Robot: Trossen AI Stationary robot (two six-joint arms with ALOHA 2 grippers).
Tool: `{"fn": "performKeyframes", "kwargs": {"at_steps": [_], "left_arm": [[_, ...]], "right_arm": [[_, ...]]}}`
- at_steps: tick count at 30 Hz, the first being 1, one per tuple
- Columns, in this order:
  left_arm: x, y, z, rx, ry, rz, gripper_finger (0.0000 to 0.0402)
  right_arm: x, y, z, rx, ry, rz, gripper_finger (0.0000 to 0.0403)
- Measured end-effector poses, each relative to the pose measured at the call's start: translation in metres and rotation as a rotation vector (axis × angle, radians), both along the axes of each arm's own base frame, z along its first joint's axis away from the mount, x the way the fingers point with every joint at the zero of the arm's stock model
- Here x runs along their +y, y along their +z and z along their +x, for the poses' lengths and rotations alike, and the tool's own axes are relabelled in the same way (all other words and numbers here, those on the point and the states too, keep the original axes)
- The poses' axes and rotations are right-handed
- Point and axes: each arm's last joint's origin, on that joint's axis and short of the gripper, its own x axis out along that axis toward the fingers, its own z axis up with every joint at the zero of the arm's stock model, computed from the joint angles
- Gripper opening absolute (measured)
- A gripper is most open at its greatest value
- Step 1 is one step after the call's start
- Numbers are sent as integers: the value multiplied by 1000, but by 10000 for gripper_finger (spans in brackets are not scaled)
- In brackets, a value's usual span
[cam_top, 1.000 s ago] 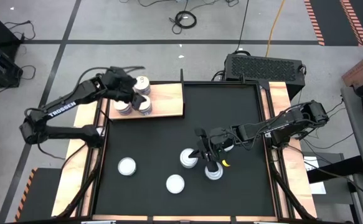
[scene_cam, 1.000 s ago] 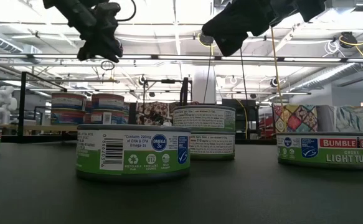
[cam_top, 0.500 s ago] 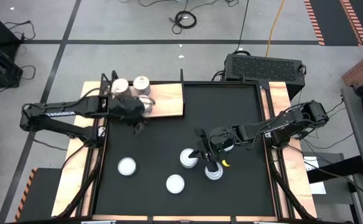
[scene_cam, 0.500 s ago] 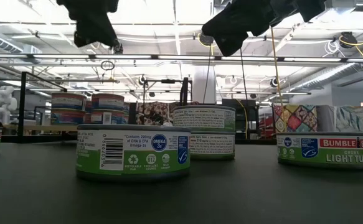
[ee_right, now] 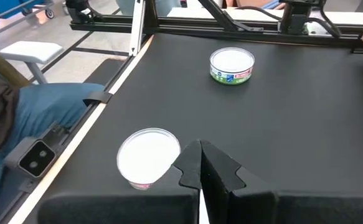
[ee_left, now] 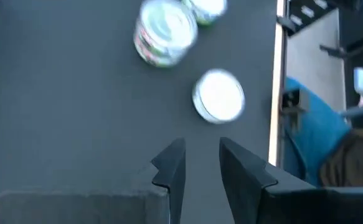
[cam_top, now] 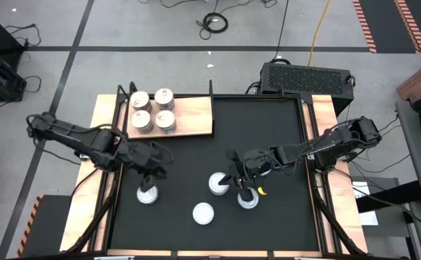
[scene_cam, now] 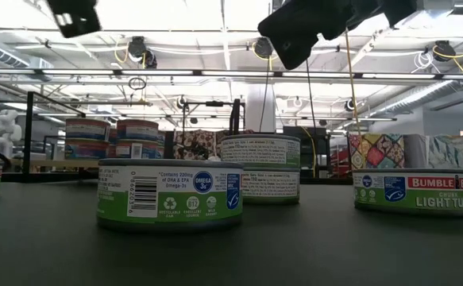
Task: Stack canned seafood by type on shelf
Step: Put the green tuna can on the shelf
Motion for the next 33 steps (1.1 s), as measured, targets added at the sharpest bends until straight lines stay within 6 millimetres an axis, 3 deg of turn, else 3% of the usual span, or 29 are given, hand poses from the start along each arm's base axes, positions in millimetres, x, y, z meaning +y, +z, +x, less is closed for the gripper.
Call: {"fn": "performKeyframes", "kwargs": {"at_steps": [10,18,23,29,33], "left_arm": [[-21,-21,-24,319,97,17,98],[-30,-44,-18,467,56,102,98],[-29,-74,-25,589,16,84,98],[-18,-89,-39,567,24,148,98],[-11,-107,-47,574,0,88,98]], "right_arm": [[15,1,-4,8,31,39,0],[25,-3,-8,48,62,40,0],[25,-4,-9,62,60,39,0],[21,-4,-7,49,64,9,0],[19,-4,-7,50,56,7,0]]}}
